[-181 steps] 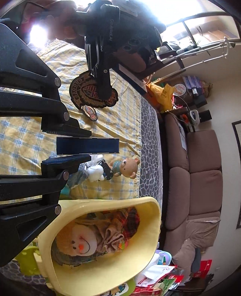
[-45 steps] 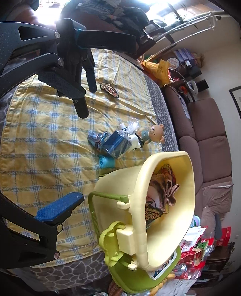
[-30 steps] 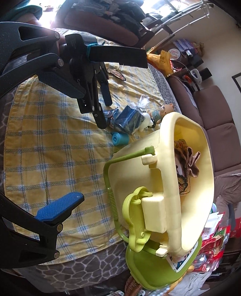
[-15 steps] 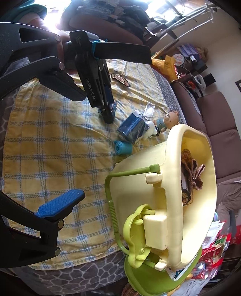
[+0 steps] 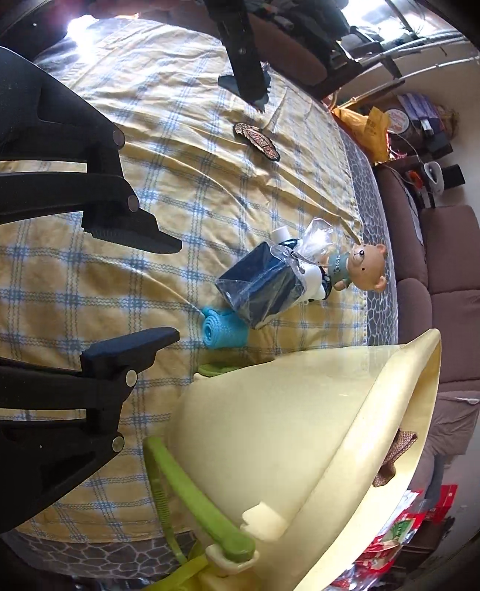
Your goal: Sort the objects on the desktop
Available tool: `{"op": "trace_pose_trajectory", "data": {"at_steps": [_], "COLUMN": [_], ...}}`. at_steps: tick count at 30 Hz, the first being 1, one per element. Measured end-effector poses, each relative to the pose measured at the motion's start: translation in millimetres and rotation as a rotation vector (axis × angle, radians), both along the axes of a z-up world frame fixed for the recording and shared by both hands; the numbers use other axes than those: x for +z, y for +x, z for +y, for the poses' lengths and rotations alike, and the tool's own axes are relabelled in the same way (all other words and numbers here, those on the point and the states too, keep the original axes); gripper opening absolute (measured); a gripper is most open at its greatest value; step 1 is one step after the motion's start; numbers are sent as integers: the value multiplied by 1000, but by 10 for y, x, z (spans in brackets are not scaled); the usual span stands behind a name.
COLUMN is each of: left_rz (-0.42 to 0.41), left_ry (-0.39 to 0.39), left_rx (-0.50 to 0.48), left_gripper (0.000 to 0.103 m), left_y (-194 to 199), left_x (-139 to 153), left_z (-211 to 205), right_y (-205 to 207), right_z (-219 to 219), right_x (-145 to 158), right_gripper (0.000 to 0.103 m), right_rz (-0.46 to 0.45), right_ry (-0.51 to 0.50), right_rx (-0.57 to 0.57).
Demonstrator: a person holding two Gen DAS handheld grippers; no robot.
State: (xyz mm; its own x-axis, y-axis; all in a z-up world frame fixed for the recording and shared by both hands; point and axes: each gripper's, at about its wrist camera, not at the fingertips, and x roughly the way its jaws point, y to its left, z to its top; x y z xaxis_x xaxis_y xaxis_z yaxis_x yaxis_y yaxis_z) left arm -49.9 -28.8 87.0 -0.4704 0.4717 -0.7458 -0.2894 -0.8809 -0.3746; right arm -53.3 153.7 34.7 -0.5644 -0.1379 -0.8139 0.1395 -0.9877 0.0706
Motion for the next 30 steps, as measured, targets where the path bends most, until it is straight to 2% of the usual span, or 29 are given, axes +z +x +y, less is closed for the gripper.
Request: {"op": "trace_pose_trajectory", "data": {"at_steps": [3,7,11,13,16,21,23,26,27,29,30], "left_rz": [-12,-24,-22,-23,-23,-23,-25,-25,-24,-22,-22], "left_ry": [25,52,84,96,105,118,124,134,139,142,142], "left_rx": [-2,-1,-7,-5,0,12,15,20,20,22,23], "left_gripper": [44,44,44,44,44,44,44,44,44,44,44], "left_y": [-28,-84,-101,-100,-106,-138,-150,-172,-176,-180,-181], "left_x": [-8,-22,15,30,41,52,54,64,72,84,84], "left_z": [-94,-176,-250,-296,-374,-462,-475,-480,-482,-486,-488], "right_y": [-109,-164,-279,-346,-460,-575,-574,-468,-430,-368,-333], "right_z": [-55,-160,-260,-306,-347,-502,-560,-664,-701,-776,-820], "right_x": [-75,4,-5,8,24,-40,-60,-27,-14,-42,-60], "right_gripper": [39,40,44,53,59,72,76,77,74,61,57], "right_rz": [2,66,79,100,127,113,97,80,63,-19,-47], "right_ry": [11,25,50,81,101,141,120,66,21,-108,-129], "right_rx": [-7,-7,-7,-11,-5,21,49,113,146,221,240]}}
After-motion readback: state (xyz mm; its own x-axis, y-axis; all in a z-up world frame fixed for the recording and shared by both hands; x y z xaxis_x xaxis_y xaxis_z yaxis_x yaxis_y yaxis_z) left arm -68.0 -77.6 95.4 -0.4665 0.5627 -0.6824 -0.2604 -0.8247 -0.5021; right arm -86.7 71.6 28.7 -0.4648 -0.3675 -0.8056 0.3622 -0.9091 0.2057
